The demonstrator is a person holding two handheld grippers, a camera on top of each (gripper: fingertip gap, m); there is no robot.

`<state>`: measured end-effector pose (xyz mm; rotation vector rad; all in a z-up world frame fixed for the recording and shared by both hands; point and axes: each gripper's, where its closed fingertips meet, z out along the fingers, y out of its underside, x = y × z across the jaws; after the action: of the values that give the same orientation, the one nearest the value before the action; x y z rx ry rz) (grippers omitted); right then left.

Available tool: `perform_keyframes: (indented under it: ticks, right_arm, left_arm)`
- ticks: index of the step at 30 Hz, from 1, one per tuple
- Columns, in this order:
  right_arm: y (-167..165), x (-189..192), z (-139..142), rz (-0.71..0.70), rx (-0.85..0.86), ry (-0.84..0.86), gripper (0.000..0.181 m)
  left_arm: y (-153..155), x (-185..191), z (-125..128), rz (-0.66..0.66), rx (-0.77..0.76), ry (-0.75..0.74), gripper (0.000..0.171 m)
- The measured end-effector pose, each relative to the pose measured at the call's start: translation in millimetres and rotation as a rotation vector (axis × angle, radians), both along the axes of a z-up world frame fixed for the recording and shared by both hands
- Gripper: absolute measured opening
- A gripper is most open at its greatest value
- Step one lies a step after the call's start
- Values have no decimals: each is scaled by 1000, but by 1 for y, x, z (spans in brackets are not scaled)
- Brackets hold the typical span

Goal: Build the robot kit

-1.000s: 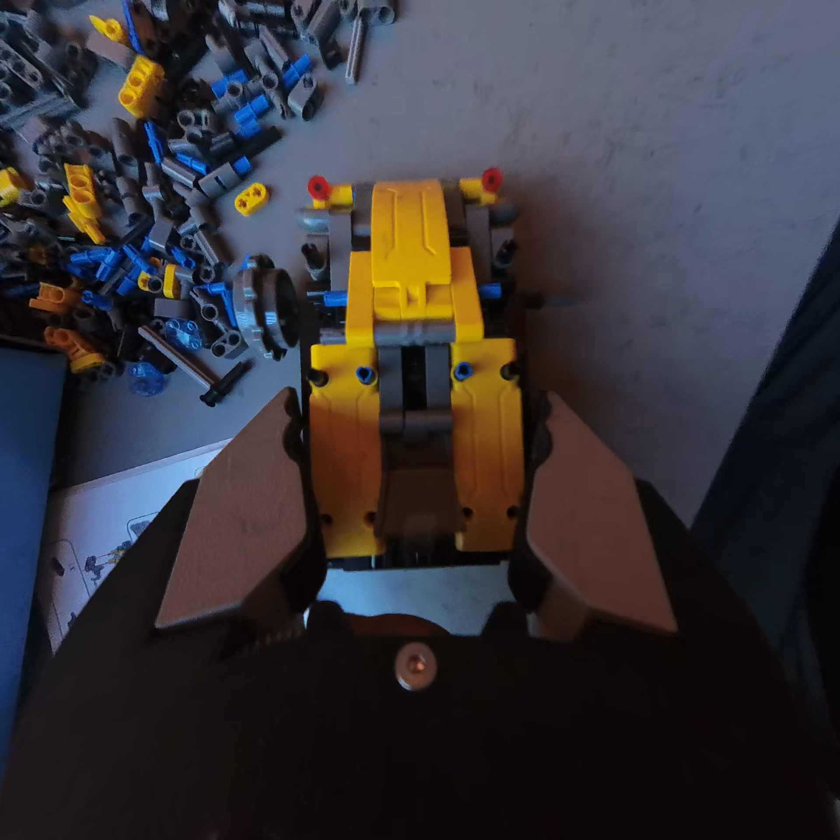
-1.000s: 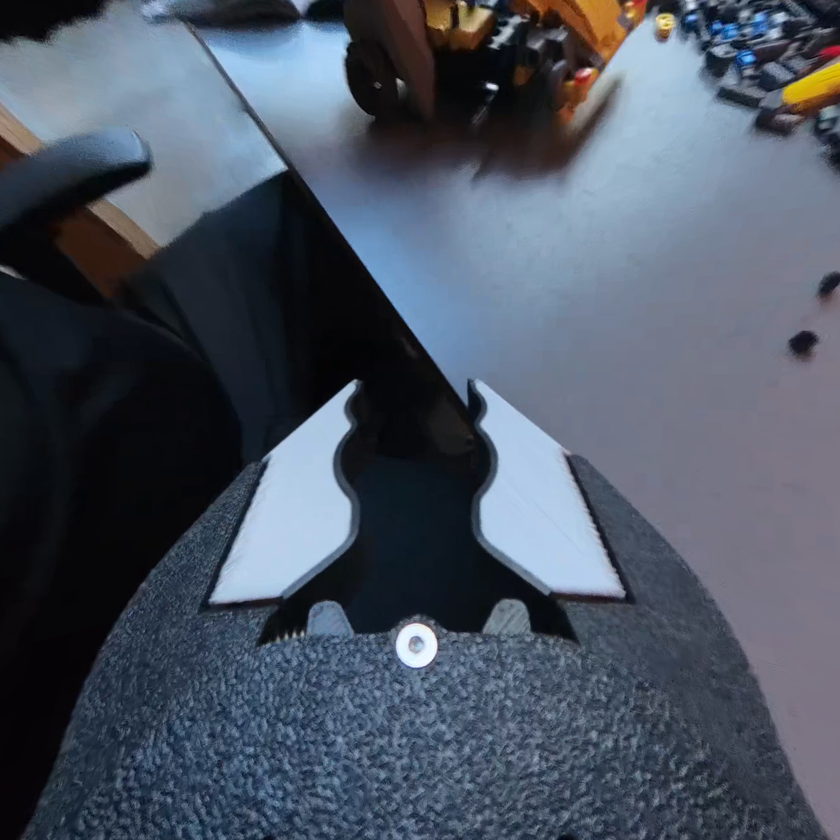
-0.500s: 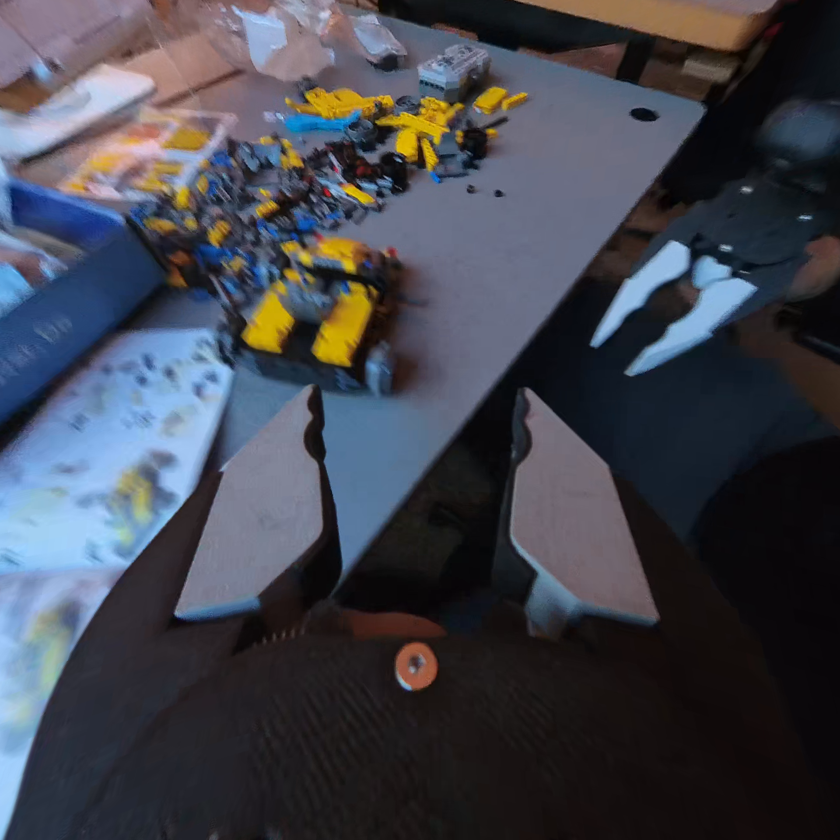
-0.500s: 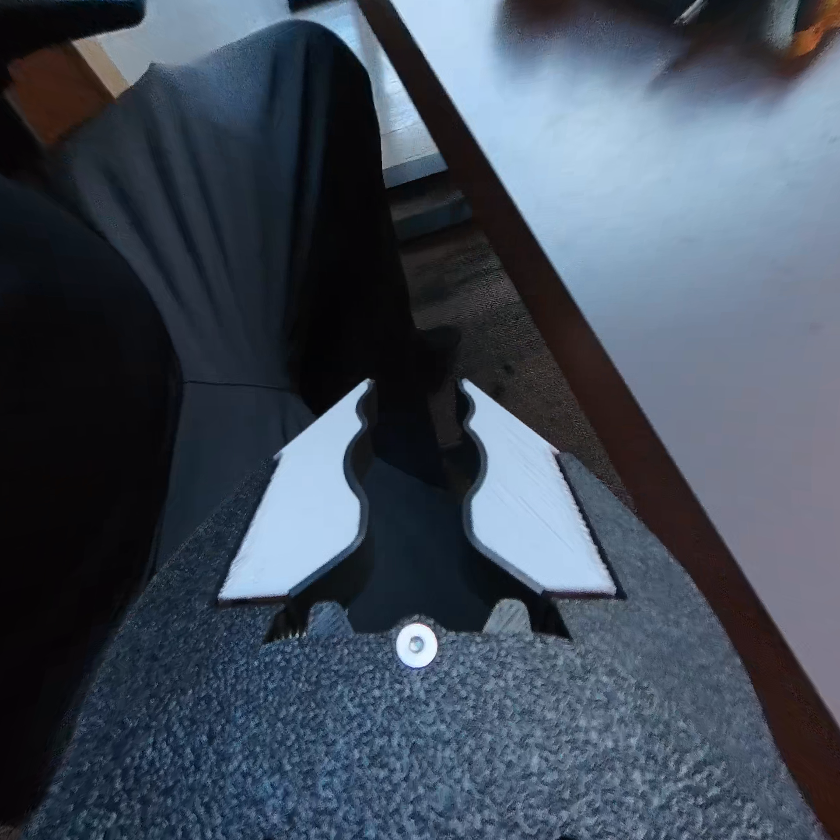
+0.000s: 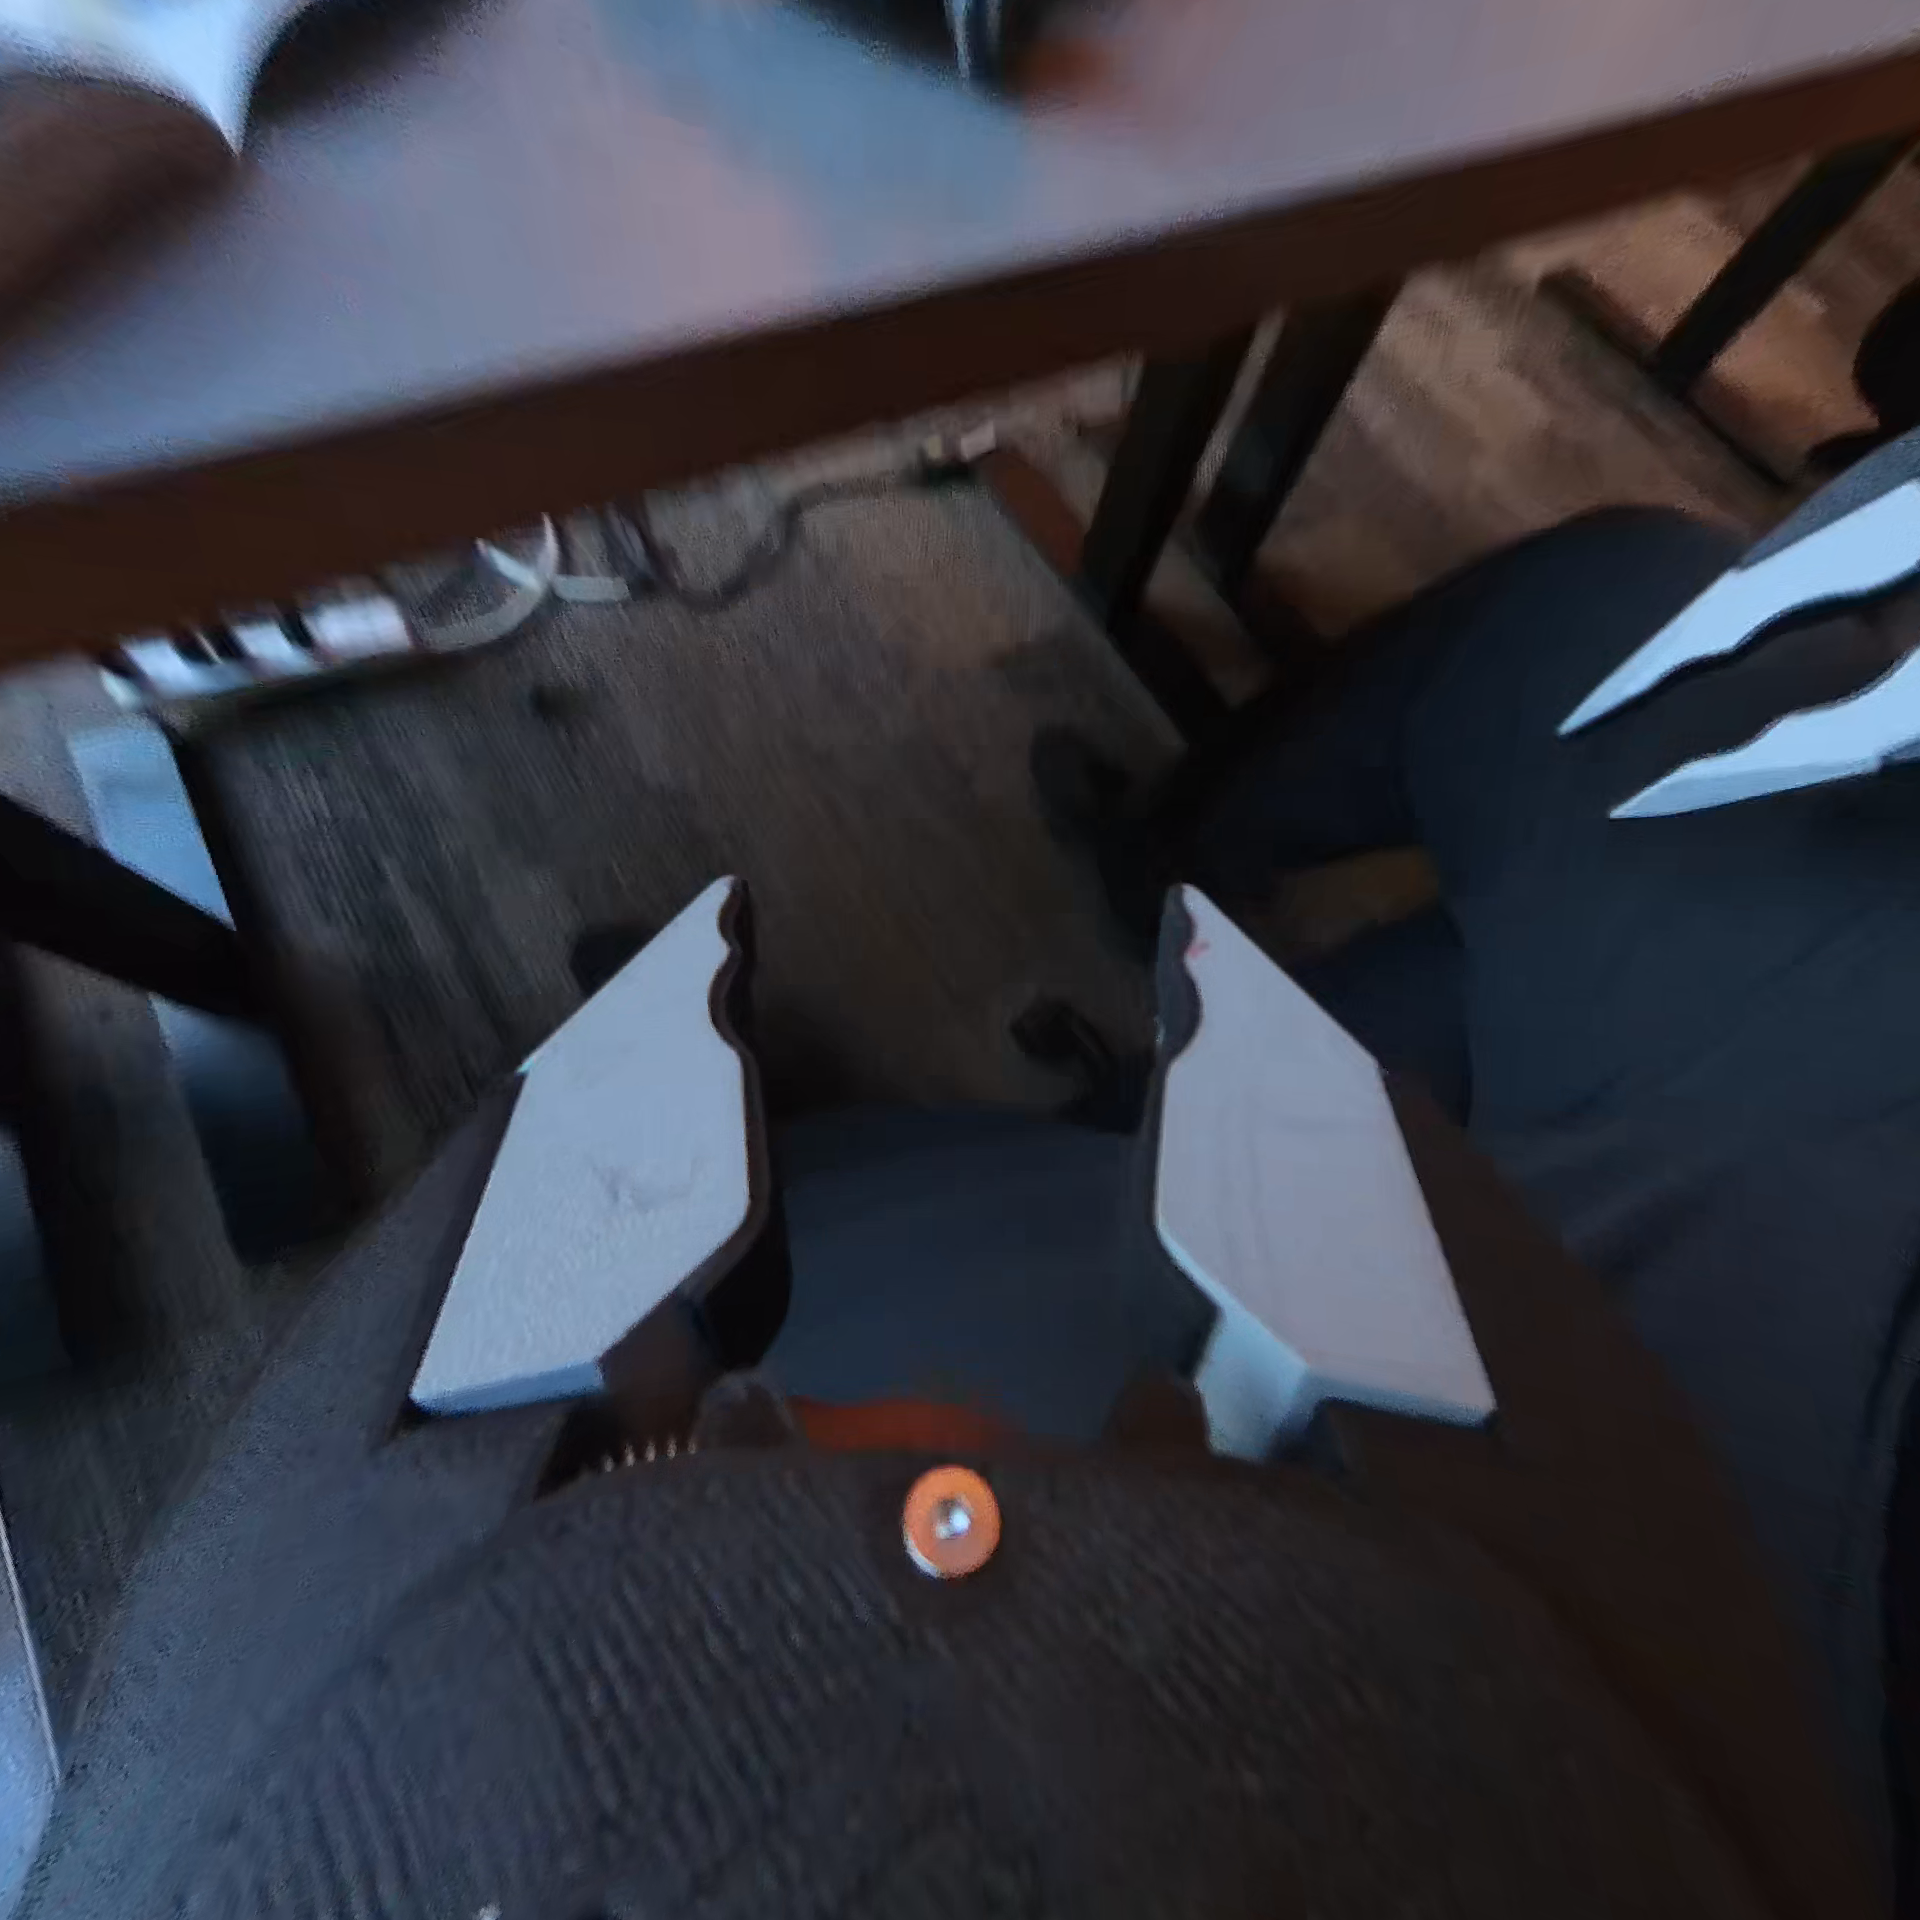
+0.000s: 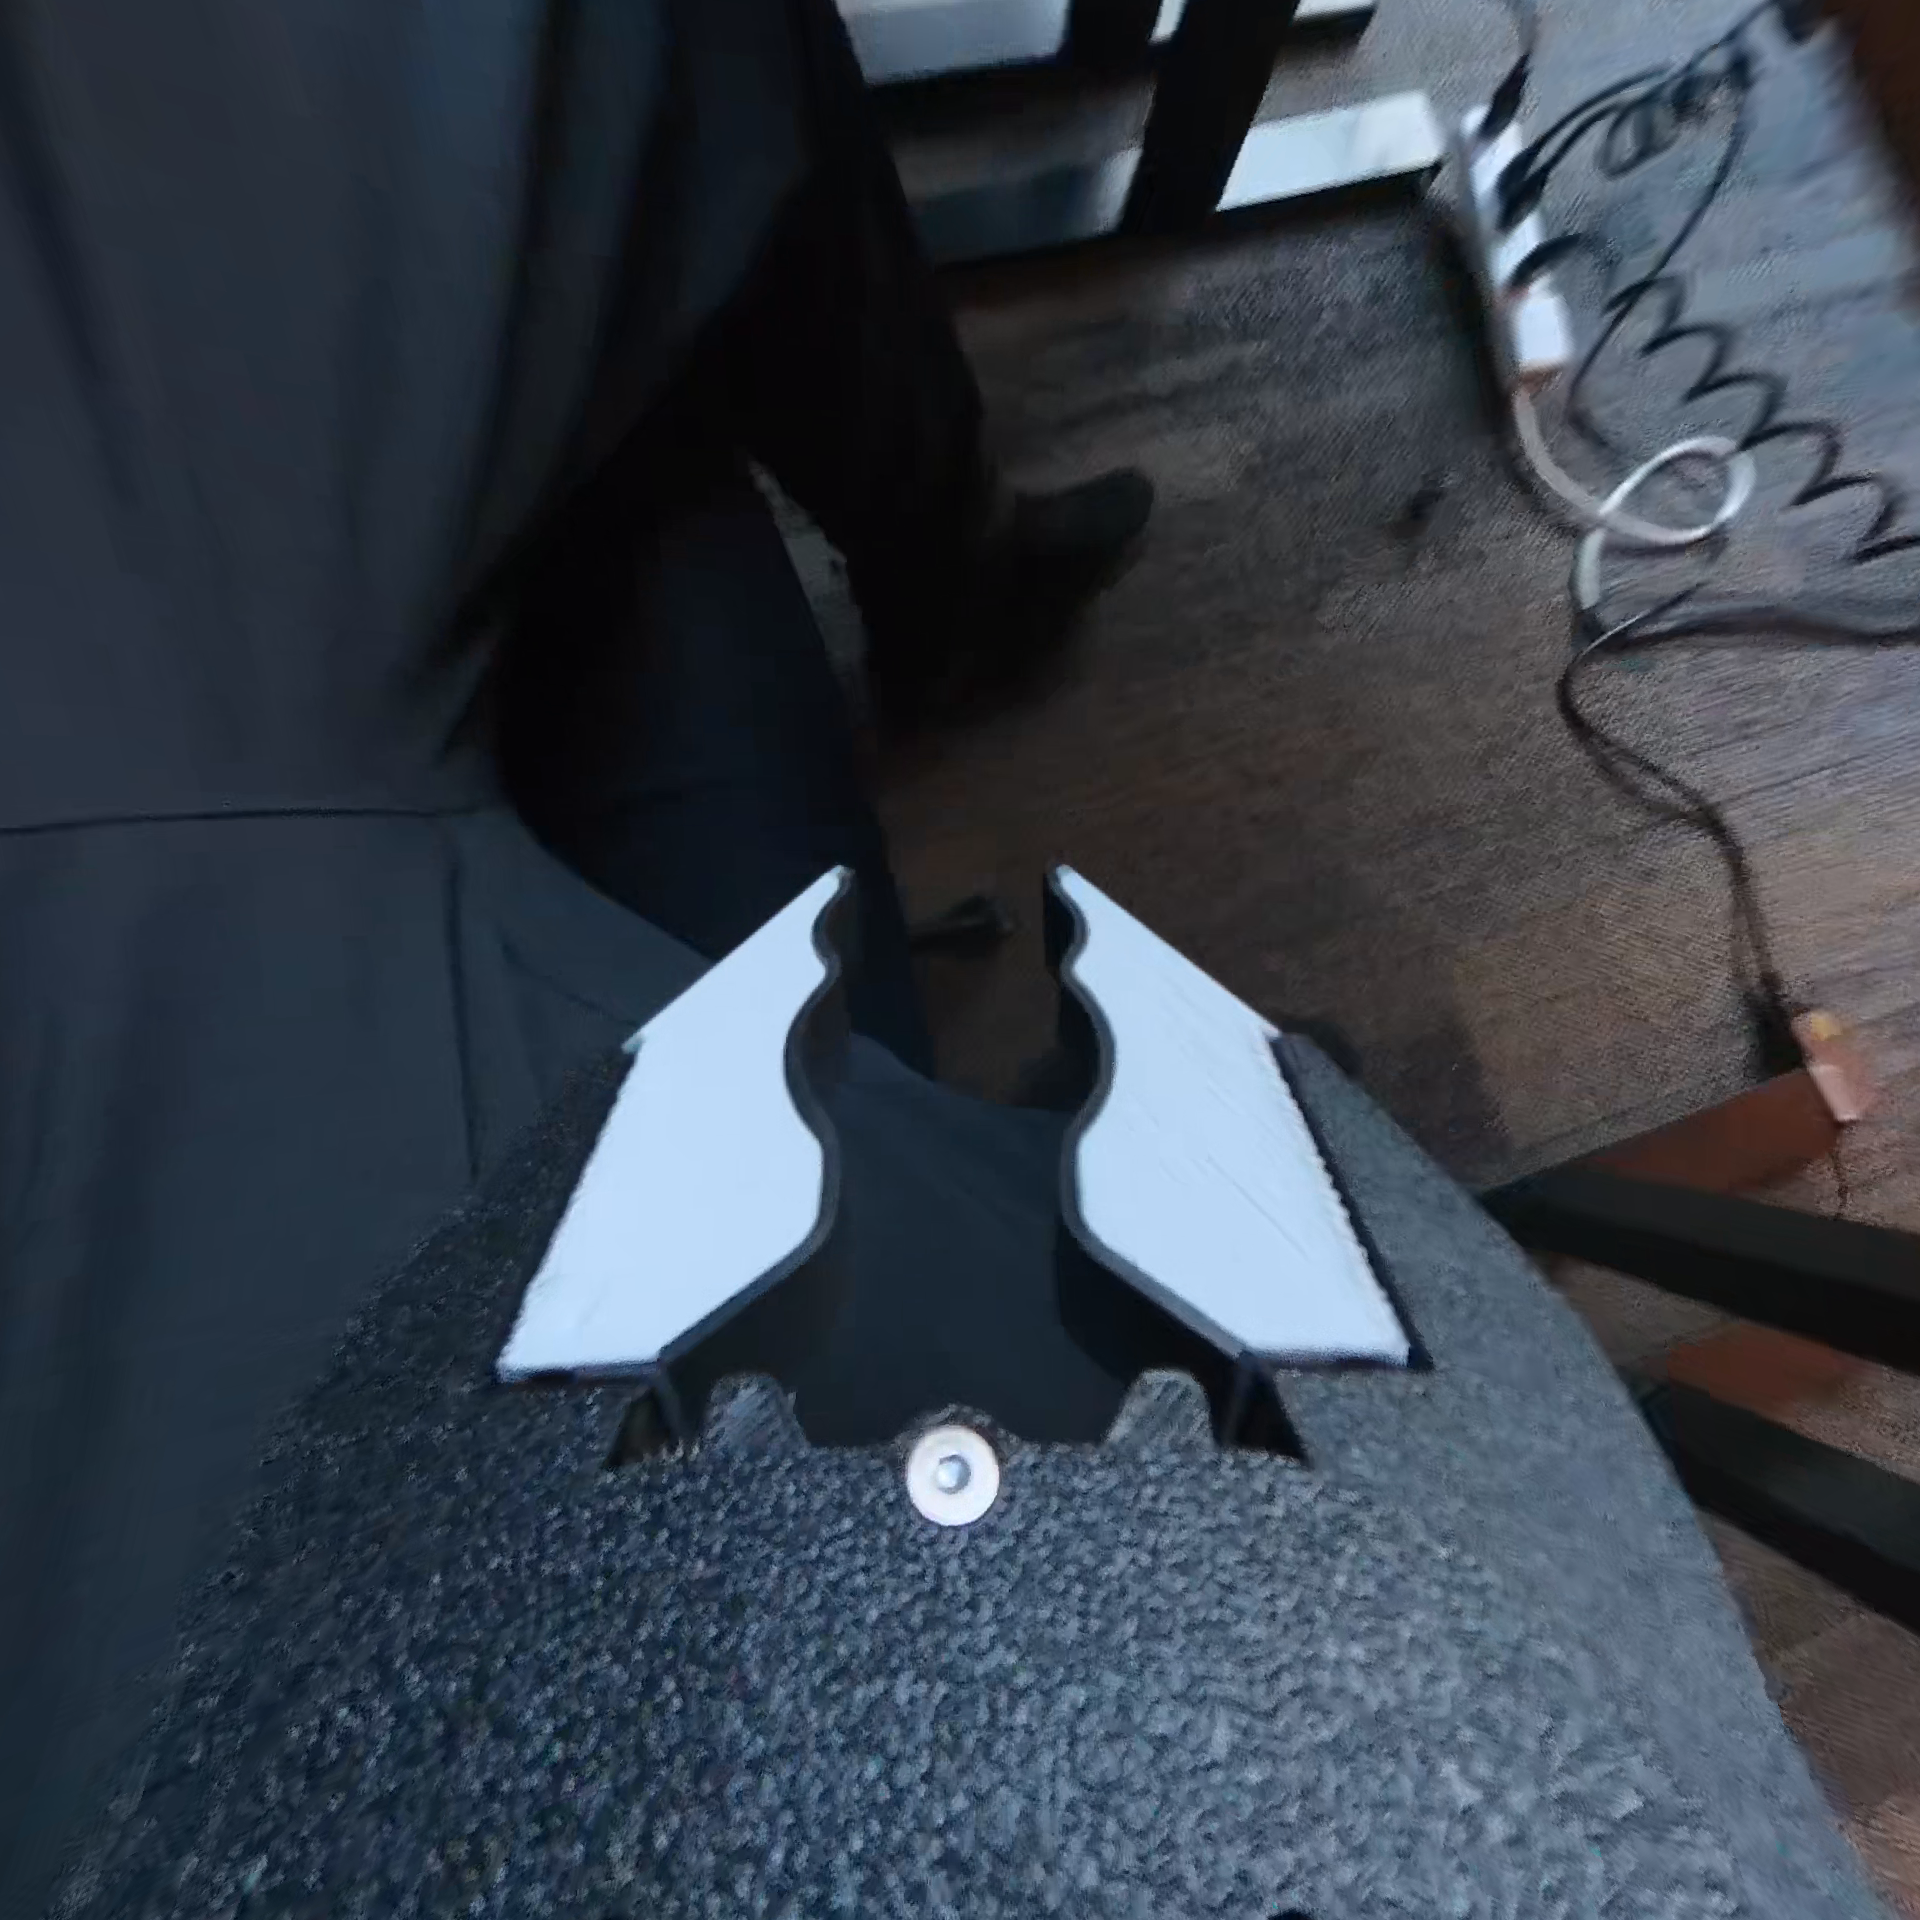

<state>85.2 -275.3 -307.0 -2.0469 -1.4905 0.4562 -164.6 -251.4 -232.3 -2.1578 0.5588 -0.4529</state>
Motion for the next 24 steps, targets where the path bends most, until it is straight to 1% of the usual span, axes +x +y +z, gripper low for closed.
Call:
perform_keyframes:
  ticks: [1,2,3,4,5,9,12,14,18,21,24]
  right_arm:
    - [-15,-1,-5,-2,-47,3,31]
    - [-29,-1,-9,-11,-82,5,30]
    - [-40,-1,-11,-32,-91,3,39]
    - [-50,1,-13,-58,-86,-5,60]
    - [-61,2,-15,-75,-84,-14,72]
    - [-105,0,-16,-110,-63,-38,77]
    - [-131,-3,-14,-128,-33,-50,77]
    - [-146,-2,-14,-143,-15,-66,78]
    - [-160,-6,-4,-160,43,-63,81]
    - [-154,-16,8,-150,127,-57,82]
    - [-144,-33,17,-105,222,-42,86]
  left_arm:
    - [-15,-1,-10,4,-57,12,76]
    - [-29,-3,-13,9,-81,23,76]
    - [-42,-4,-13,9,-70,26,75]
    - [-56,-5,-10,10,-48,33,72]
    - [-68,-7,-8,13,-24,47,71]
    - [-110,-10,-3,3,46,104,69]
    - [-129,-12,2,13,80,126,67]
    - [-138,-15,0,21,79,137,67]
    - [-147,-38,-11,94,35,164,68]
    - [-151,-58,-10,165,25,138,72]
    - [-157,-72,-13,202,23,170,78]
